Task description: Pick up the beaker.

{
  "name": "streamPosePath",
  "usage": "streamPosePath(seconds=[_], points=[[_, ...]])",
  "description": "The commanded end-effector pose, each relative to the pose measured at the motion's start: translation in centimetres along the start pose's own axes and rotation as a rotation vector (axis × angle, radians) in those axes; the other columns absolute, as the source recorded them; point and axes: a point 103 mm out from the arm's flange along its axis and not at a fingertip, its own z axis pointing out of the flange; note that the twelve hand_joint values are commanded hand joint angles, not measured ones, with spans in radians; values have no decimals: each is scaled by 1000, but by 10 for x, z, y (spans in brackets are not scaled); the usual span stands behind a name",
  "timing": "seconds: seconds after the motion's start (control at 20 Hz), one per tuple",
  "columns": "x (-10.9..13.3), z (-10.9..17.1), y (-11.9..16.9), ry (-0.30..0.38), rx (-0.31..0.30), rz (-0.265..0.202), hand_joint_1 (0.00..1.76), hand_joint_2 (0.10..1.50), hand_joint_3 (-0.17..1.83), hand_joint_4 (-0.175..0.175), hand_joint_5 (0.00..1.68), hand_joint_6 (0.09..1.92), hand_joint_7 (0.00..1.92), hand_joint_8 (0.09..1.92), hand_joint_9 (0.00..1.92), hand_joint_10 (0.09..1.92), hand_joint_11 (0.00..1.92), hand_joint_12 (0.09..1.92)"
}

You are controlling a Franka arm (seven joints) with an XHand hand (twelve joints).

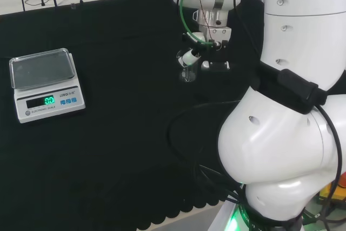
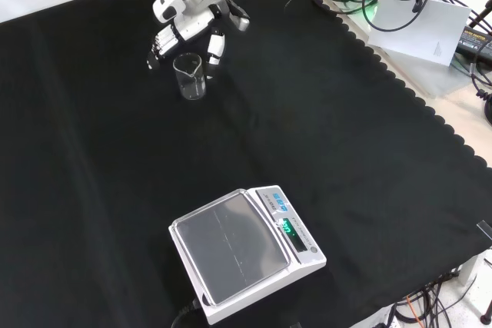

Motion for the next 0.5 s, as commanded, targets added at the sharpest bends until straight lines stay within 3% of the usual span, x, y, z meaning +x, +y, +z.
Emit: streamPosePath(seconds=[0.05, 0.4, 0.5], points=[[-2, 6, 7, 2, 11, 14, 699, 884, -85, 55, 0, 87, 0, 206, 0, 566, 0, 638], [-1, 8, 12, -3, 22, 22, 720, 891, -81, 60, 0, 87, 0, 223, 0, 597, 0, 642], [0, 9, 14, -8, 20, 25, 743, 898, -80, 62, 0, 87, 0, 281, 0, 662, 0, 717]])
